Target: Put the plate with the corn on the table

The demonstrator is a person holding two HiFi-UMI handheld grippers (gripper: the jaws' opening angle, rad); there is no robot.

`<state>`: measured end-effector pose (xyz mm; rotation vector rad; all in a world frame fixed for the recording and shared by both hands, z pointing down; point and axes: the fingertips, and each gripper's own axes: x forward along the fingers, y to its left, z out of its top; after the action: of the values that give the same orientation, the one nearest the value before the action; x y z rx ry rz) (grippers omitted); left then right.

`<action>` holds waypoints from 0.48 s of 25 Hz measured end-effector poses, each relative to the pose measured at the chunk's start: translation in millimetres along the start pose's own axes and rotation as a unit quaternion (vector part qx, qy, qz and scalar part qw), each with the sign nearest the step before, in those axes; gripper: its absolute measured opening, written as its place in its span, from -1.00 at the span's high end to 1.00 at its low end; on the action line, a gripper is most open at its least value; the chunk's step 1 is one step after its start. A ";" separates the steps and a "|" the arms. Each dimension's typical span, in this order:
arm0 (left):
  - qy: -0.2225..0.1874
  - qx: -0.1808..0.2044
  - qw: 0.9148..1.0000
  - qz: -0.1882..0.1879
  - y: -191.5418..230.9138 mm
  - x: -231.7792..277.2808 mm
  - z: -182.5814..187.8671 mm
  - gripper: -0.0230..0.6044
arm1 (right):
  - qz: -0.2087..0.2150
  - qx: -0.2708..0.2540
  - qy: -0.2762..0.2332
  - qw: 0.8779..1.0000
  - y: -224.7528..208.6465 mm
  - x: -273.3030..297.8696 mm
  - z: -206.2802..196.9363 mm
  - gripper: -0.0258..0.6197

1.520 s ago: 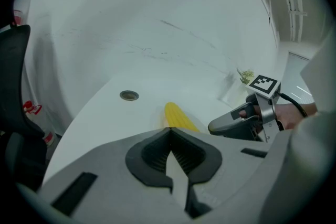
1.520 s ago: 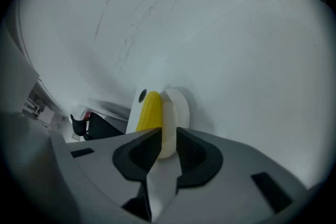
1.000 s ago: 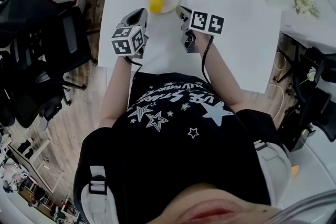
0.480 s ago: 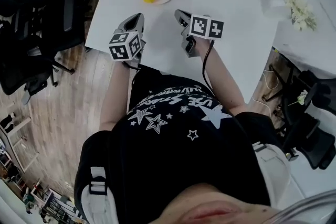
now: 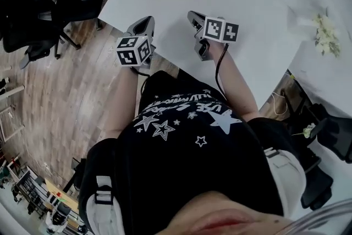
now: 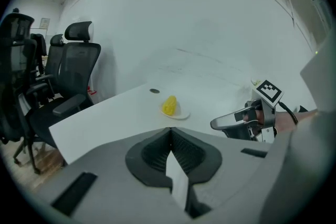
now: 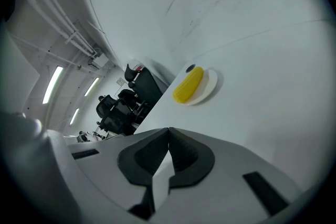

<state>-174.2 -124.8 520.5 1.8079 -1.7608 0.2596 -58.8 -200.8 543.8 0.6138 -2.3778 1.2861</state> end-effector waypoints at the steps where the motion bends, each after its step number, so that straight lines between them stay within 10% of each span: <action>1: -0.003 -0.006 1.000 0.006 3.4 -5.9 -1.5 0.91 | 0.003 -0.007 0.003 1.000 4.4 2.8 -0.6 0.90; 12: -0.042 -0.046 0.997 0.046 18.7 -88.5 -31.7 0.91 | 0.016 -0.074 0.026 0.997 64.2 9.5 -35.3 0.90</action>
<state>-192.9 -32.2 504.5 1.6979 -1.8851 0.1375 -97.2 -141.3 522.5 0.4936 -2.4217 1.1129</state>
